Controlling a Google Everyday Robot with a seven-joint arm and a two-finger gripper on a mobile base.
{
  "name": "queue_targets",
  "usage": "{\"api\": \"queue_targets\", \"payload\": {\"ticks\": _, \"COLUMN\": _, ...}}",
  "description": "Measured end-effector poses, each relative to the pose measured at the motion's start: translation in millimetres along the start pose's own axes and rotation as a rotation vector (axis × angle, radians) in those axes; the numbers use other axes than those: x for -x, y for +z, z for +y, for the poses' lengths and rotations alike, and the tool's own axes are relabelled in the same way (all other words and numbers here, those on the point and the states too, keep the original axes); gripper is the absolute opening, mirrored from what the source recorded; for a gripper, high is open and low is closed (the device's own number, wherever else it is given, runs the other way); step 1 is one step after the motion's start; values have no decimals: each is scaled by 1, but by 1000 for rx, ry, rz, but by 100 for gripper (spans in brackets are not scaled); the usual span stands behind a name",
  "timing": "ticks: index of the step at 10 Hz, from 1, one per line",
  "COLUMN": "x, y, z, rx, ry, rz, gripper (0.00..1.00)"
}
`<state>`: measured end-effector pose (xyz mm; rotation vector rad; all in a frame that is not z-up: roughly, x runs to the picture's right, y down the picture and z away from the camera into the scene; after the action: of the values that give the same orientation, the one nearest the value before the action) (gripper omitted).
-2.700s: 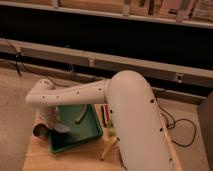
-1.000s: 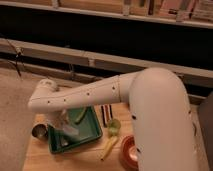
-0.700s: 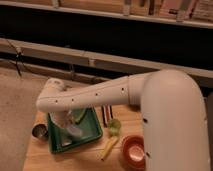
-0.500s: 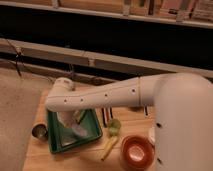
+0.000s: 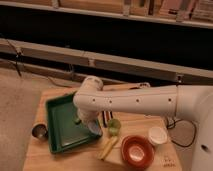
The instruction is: Wipe table surface with sponge
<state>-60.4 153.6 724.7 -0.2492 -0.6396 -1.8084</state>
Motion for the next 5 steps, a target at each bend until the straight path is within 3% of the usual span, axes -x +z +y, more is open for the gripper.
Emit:
{"api": "queue_targets", "payload": {"ticks": 3, "x": -4, "y": -5, "z": 42, "rx": -42, "ry": 35, "rz": 12, "gripper": 2}}
{"api": "queue_targets", "payload": {"ticks": 5, "x": -3, "y": -8, "z": 68, "rx": -67, "ry": 36, "rz": -5, "gripper": 2}}
